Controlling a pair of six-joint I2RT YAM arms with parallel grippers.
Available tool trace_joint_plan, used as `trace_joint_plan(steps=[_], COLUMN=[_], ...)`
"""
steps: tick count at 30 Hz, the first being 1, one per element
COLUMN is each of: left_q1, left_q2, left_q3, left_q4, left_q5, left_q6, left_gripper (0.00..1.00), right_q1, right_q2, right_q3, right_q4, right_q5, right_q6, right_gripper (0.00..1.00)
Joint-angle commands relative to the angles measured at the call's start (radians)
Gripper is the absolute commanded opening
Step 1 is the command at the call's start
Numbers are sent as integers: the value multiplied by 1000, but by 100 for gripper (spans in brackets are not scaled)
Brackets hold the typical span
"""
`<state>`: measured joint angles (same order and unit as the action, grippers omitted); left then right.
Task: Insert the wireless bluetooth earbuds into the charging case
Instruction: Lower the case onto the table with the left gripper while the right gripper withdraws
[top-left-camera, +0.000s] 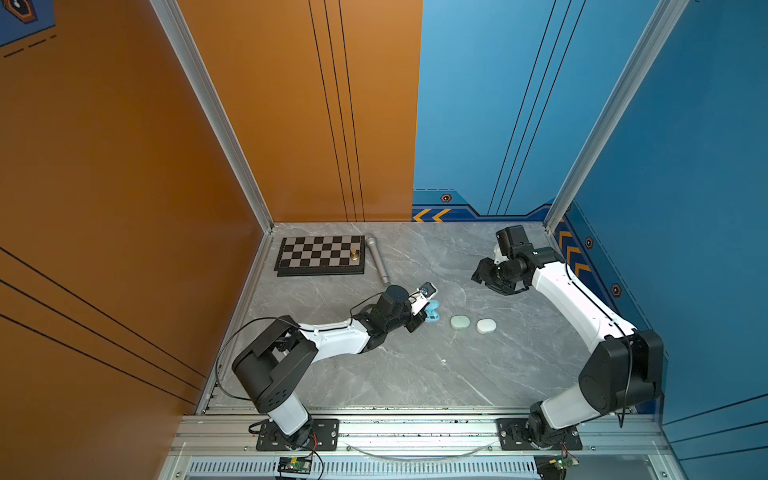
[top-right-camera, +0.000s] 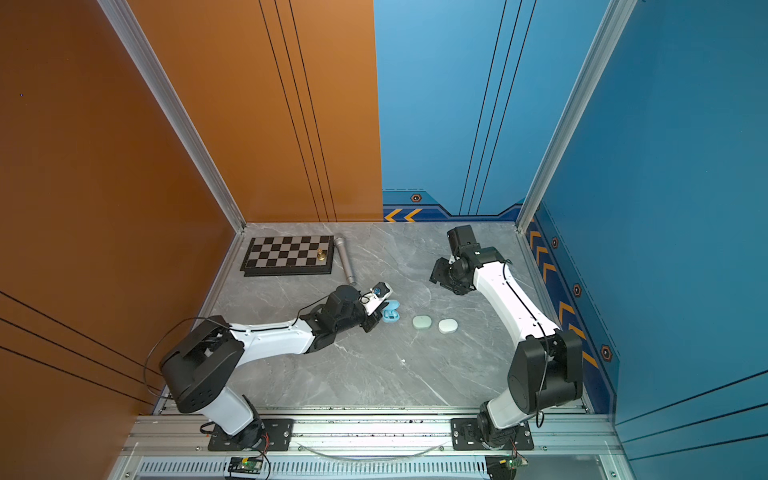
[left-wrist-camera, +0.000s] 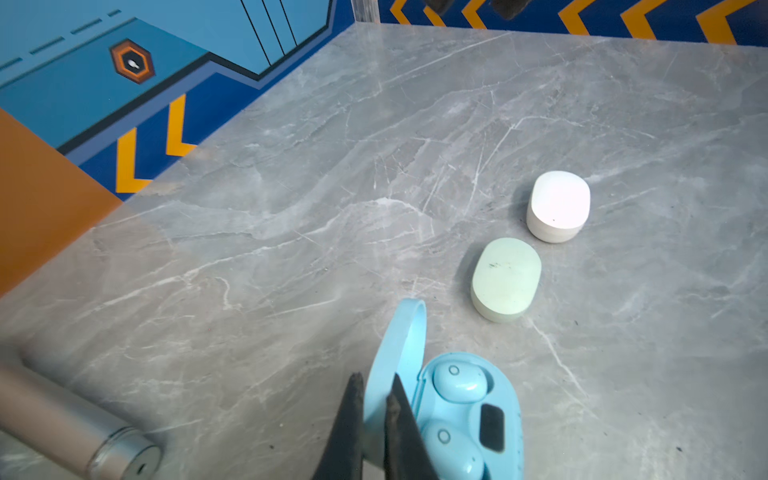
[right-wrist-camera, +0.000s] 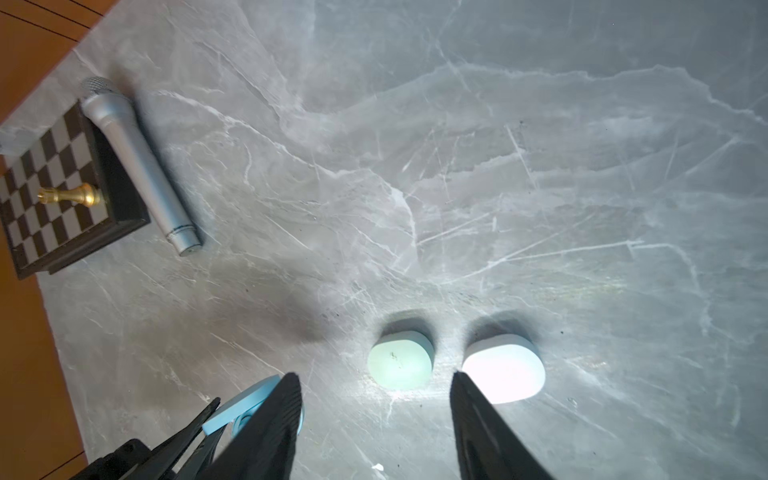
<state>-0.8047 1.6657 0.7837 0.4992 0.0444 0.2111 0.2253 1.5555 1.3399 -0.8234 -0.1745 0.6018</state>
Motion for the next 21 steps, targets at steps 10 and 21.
trace_joint_plan(steps=[10, 21], left_q1=[-45, -51], left_q2=[122, 169], left_q3=[-38, -57], left_q4=[176, 199], left_q5=[-96, -117], left_q6=[-48, -61], left_gripper=[0, 12], right_q1=[17, 34], right_q2=[56, 73], right_q3=[-6, 25], right_q4=[-113, -122], right_q5=[93, 98], right_q6=[-54, -66], right_gripper=[65, 65])
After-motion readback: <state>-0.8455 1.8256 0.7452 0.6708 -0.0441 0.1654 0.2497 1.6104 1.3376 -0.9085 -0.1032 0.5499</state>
